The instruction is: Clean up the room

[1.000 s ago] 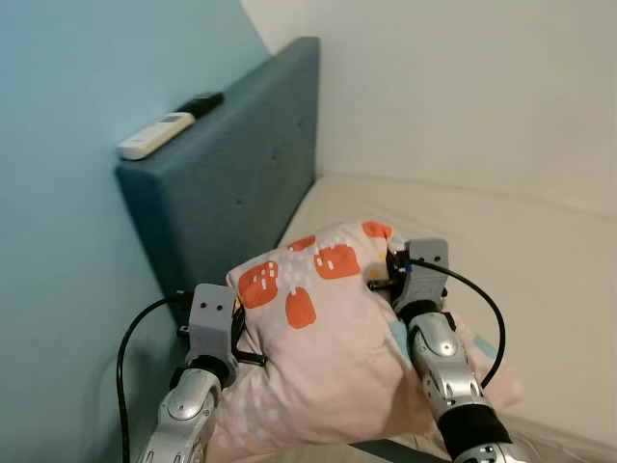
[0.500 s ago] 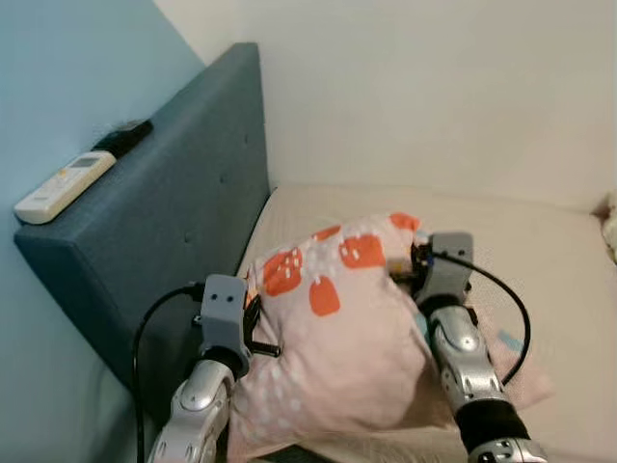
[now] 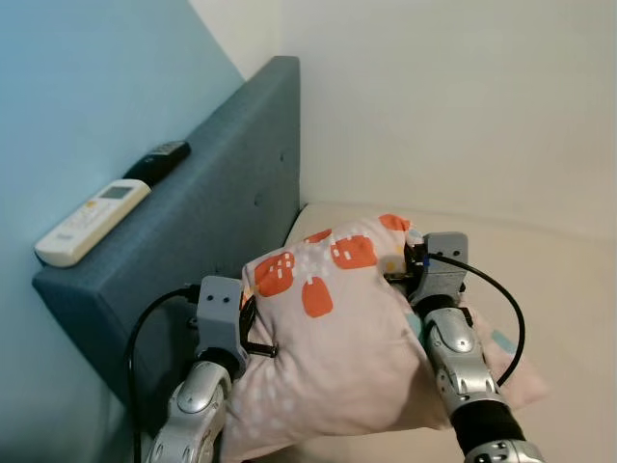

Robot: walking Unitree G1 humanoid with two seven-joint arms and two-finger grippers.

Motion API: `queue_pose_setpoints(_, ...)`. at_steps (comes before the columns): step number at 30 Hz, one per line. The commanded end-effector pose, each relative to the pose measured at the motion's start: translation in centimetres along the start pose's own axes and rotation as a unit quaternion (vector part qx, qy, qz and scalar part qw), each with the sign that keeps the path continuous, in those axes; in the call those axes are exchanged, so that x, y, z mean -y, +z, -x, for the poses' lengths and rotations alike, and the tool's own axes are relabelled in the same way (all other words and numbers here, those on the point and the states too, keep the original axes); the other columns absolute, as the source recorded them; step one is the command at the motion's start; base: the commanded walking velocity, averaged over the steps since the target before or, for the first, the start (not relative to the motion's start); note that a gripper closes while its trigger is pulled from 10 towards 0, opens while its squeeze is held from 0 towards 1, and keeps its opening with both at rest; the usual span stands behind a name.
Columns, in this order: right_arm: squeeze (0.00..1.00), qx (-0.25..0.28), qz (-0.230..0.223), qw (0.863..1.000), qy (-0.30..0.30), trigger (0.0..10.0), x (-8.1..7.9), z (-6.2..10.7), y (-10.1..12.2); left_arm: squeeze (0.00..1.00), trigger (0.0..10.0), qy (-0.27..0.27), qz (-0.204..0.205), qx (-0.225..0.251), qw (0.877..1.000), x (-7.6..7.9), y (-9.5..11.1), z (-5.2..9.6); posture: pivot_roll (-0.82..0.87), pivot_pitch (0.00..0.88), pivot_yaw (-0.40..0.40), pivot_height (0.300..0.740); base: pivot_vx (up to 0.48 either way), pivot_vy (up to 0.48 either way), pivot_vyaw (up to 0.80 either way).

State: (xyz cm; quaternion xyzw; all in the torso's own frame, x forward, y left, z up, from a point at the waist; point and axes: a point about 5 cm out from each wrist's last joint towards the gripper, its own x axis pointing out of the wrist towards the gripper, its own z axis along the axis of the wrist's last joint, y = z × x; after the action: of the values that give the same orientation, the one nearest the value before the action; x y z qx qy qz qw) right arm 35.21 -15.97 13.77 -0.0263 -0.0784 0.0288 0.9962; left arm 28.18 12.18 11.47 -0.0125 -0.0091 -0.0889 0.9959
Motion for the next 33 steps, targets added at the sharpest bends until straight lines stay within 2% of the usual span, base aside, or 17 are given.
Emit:
queue_pose_setpoints(1,0.0,0.02,0.004,1.0,0.002,10.0,0.17,-0.14,0.75,0.0,10.0,-0.015,-0.01,0.022,1.0,0.56,0.72,-0.09,-0.05,0.102,-0.015,0.74,0.0,0.0,0.0)
queue_pose_setpoints(7,0.0,0.016,0.002,1.0,0.003,10.0,0.16,-0.02,0.53,0.0,10.0,-0.021,-0.025,0.017,0.999,0.48,0.48,0.09,-0.05,0.102,-0.014,0.74,0.0,0.0,0.0)
queue_pose_setpoints(33,0.0,-0.001,-0.015,1.0,-0.01,10.0,0.26,0.21,-0.12,0.0,10.0,-0.043,-0.033,0.01,0.998,0.71,0.21,-0.04,-0.05,0.09,-0.008,0.74,0.0,0.0,0.0)
